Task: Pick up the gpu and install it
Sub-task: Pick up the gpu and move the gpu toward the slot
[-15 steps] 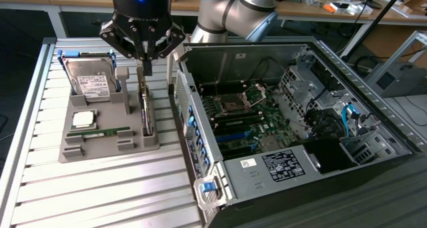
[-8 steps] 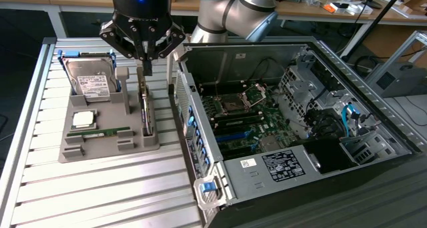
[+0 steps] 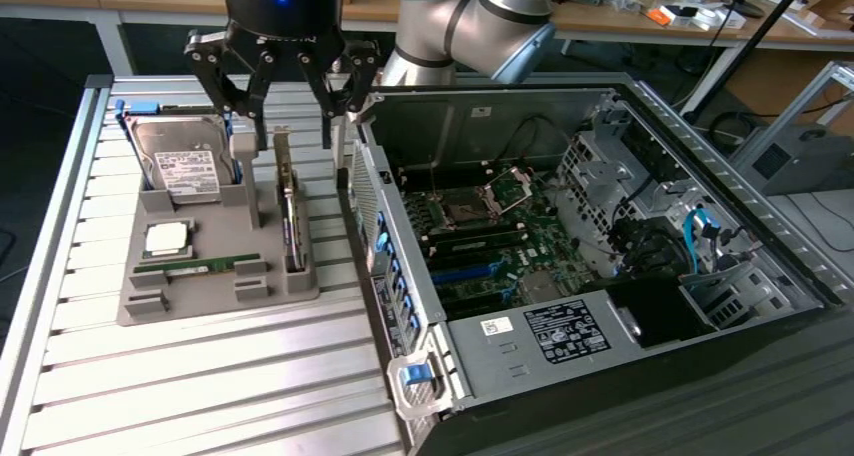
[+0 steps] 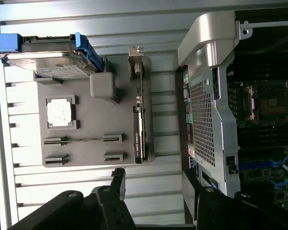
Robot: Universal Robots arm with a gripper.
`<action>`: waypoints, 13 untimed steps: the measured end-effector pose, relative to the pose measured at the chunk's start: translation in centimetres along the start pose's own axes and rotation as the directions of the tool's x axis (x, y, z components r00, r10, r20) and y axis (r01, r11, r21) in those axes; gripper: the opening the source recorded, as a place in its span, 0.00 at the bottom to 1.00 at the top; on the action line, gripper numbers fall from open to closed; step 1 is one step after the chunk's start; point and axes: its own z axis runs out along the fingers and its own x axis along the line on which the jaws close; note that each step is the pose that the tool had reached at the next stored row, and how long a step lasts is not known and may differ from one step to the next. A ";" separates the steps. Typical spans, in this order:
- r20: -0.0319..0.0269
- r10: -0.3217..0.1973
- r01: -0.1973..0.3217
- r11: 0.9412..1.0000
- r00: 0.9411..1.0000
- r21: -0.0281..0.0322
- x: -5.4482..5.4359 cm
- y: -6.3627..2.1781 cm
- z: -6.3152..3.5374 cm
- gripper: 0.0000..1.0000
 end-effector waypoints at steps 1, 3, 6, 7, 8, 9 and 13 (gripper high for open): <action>0.000 0.000 0.000 1.000 1.000 0.000 0.0 0.00 0.00 0.60; 0.000 0.000 0.000 1.000 1.000 0.000 0.0 -0.01 0.32 0.60; 0.000 0.000 0.000 1.000 1.000 0.000 0.0 -0.03 0.71 0.60; 0.000 0.000 0.000 1.000 1.000 0.000 0.0 -0.04 0.82 0.60; 0.000 0.000 0.000 1.000 1.000 0.000 0.0 -0.04 0.93 0.60; 0.000 0.000 0.000 1.000 1.000 0.000 0.0 -0.04 0.99 0.60; 0.000 0.000 0.000 1.000 1.000 0.000 0.0 -0.05 1.11 0.60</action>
